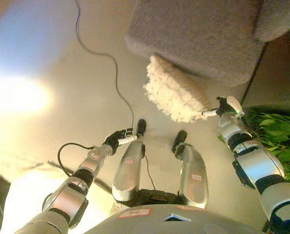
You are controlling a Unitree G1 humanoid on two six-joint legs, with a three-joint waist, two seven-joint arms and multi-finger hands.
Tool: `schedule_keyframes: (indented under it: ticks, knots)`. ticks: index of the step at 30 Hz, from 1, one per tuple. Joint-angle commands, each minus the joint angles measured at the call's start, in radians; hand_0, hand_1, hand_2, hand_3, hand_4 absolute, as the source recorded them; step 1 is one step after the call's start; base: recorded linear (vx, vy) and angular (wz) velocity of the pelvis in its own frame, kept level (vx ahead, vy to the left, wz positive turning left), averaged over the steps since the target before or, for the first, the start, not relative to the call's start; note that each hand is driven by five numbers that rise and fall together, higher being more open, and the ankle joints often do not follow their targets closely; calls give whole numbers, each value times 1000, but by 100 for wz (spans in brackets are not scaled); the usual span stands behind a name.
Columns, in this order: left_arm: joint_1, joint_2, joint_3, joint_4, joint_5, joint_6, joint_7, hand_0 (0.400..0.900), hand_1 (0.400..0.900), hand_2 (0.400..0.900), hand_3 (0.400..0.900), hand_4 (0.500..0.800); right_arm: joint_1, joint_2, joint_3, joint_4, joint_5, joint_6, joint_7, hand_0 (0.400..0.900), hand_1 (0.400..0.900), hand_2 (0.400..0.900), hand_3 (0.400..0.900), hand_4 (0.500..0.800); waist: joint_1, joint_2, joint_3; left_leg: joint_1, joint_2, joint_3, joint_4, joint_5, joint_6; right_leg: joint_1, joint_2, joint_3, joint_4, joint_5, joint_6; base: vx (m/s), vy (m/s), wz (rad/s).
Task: Pick up the pillow and put it on the sofa.
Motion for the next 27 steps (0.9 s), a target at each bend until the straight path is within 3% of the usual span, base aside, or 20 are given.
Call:
schedule_keyframes:
  ticks: [1,6,11,13,21,27]
  knots:
    - [33,39,11,-130,-107,-38,-17,900,900,900,900,800,-44,-78,35,-32,11,22,1,900,900,900,900,800,9,9,-3,-76,-40,43,220,-183,59,-8,-23,37,7,15,49,-65,101,2]
    - [51,56,25,-225,-205,-54,-18,900,900,900,900,800,-108,-97,48,-42,4,18,20,900,900,900,900,800,15,35,24,-187,-55,68,398,-261,80,-124,-42,63,182,-42,21,-58,102,0]
    - [69,68,35,-288,-239,-79,-23,900,900,900,900,800,-145,-111,64,-67,-8,14,14,900,900,900,900,800,16,53,37,-259,-56,85,517,-315,94,-215,-55,86,302,-82,4,-31,101,-2]
    - [84,72,34,-314,-253,-95,-29,900,900,900,900,800,-152,-118,72,-76,-18,21,0,900,900,900,900,800,18,58,38,-278,-50,90,577,-371,98,-241,-58,99,360,-127,9,30,81,-5]
    - [124,114,30,-458,-329,-154,-26,900,900,900,900,800,-238,-187,94,-85,-46,55,-2,900,900,900,900,800,32,98,38,-428,-54,91,747,-423,115,-396,-81,137,500,-160,2,-56,78,-2]
    - [165,154,35,-594,-390,-187,-31,900,900,900,900,800,-368,-222,164,-73,-80,113,77,900,900,900,900,800,50,141,38,-563,-59,93,885,-457,124,-532,-86,176,635,-209,-17,-80,74,9]
